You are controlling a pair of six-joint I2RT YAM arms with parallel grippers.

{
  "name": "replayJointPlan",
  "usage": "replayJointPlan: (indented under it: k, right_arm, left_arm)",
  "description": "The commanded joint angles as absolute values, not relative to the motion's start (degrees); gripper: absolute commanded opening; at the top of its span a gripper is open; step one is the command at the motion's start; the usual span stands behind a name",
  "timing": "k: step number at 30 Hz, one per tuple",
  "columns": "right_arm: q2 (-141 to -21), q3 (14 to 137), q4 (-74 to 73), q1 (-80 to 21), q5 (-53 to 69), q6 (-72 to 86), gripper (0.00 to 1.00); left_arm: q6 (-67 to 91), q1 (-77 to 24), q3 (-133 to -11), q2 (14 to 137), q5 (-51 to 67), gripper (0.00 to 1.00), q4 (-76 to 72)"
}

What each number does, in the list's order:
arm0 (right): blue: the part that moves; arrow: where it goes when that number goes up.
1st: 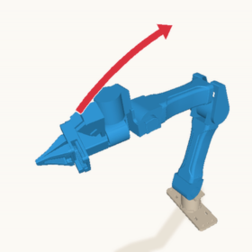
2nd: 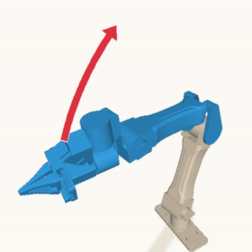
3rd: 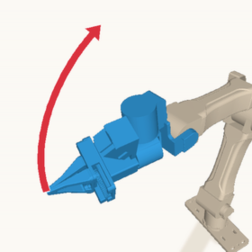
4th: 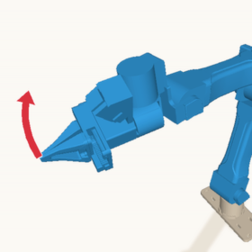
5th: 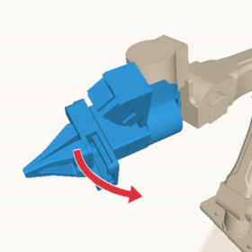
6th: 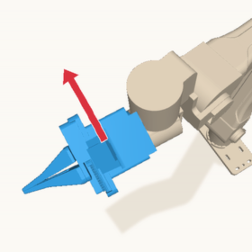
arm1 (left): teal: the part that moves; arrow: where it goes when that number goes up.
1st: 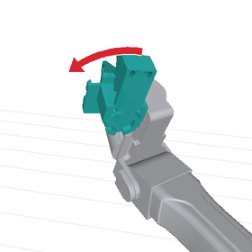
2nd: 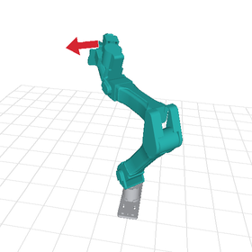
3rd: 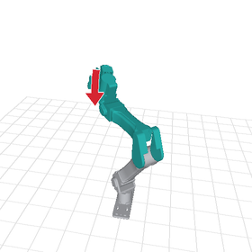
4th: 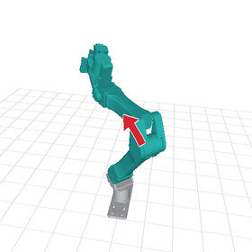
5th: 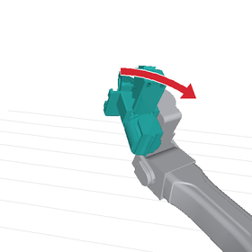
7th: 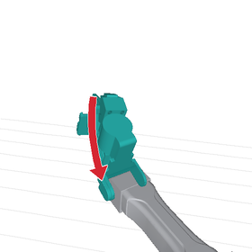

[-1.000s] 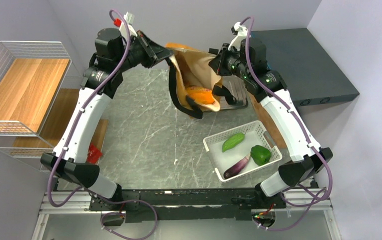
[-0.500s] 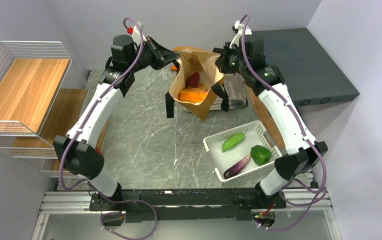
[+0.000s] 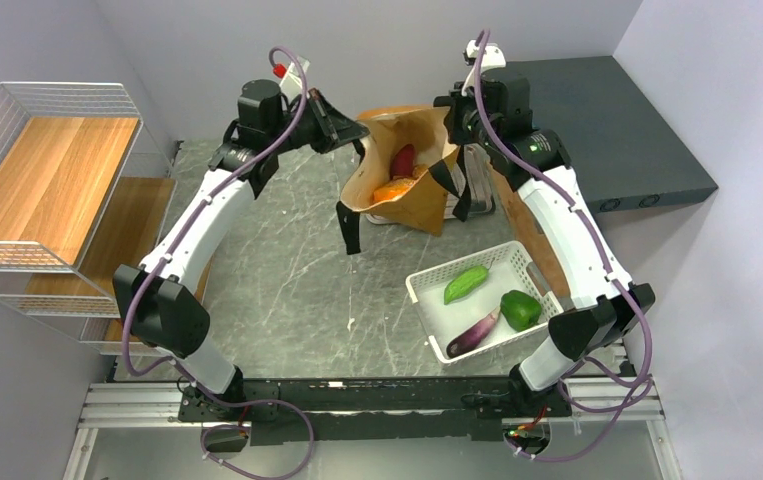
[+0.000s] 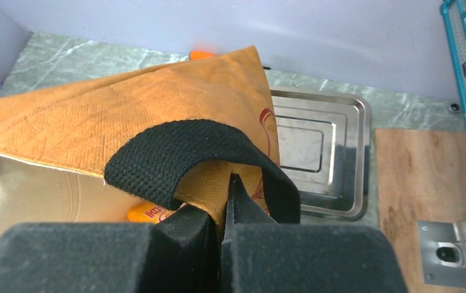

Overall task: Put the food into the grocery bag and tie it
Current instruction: Adjust the grocery bag at the center of the board.

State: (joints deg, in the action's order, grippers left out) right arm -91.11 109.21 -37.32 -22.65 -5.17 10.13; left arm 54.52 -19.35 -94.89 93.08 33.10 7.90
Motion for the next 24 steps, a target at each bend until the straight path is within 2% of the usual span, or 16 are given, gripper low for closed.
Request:
replayJointPlan:
  k: [1,7,14,16,19,22,24]
  right_arm:
    - [-86.6,109.8,-31.8,-20.7,-13.6,3.7,0.00]
    - [-85.8,107.9,-30.9,-20.8,-16.1,1.0,0.00]
    - [-87.3,105.6,-30.6,-22.4,-8.8,4.0,0.00]
    - [-87.6,103.8,-30.3,-22.6,-6.5,5.6,0.00]
    - [-88.5,101.9,-30.0,-23.6,-2.8,8.1,0.00]
    - [-89.7,100.8,-29.6,-25.4,-0.4,9.5,0.00]
    - [-90.5,100.7,-29.3,-26.4,0.8,9.9,0.00]
  left_arm:
    - [43.4,-19.1,-92.6,91.5,24.9,0.00,18.2]
    - [36.6,-19.5,-90.3,90.2,20.1,0.00,26.1]
    - [31.1,-19.7,-93.0,91.5,11.2,0.02,34.4]
    - [30.2,-19.7,-93.0,91.4,8.8,0.12,36.6]
    - [29.3,-19.7,-92.2,90.4,5.5,0.42,39.7]
    - [27.7,-20.0,-90.5,87.8,2.6,0.65,40.7]
    - [26.4,-20.5,-89.5,85.6,0.3,0.94,40.9]
